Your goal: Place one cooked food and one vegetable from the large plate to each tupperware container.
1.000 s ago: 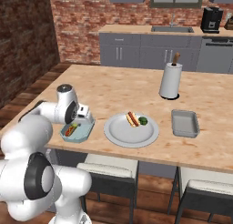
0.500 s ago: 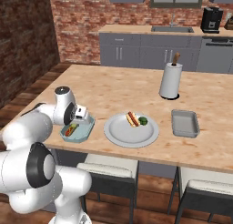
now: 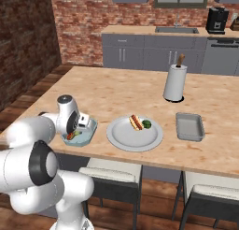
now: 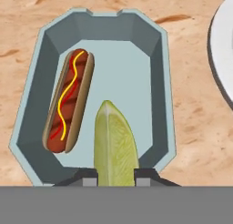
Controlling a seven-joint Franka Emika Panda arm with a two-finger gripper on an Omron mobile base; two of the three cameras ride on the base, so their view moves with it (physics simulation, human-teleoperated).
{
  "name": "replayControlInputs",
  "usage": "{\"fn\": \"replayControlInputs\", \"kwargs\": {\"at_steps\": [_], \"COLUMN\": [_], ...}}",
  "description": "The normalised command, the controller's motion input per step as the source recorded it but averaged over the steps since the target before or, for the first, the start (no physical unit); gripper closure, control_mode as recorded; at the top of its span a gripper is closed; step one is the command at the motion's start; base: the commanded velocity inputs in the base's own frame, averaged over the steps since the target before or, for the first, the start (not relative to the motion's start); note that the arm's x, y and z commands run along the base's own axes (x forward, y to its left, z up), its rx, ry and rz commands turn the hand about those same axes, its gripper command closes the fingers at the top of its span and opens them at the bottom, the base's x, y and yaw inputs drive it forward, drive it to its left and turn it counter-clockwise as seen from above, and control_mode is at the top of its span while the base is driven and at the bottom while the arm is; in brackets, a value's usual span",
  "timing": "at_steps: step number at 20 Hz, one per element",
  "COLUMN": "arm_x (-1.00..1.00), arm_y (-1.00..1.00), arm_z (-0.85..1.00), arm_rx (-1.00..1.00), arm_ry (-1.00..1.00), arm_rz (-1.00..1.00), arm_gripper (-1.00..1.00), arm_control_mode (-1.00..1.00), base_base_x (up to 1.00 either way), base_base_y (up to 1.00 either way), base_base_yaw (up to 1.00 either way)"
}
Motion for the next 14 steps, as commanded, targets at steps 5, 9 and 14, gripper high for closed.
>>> {"fn": "replayControlInputs", "kwargs": {"at_steps": [5,9,14], "arm_x": [0.29,0.46,0.40], "arm_y": [0.04,0.00,0.00], "arm_z": [-0.22,-0.19,-0.18], "arm_rx": [0.00,0.02,0.00], "arm_ry": [-0.03,0.00,-0.01], "arm_rz": [0.00,0.00,0.00], "arm_gripper": [1.00,1.00,1.00], "arm_control_mode": [-1.00,-1.00,-1.00], "base_base_x": [0.00,0.00,0.00], "base_base_y": [0.00,0.00,0.00], "base_base_yaw": [0.00,0.00,0.00]}}
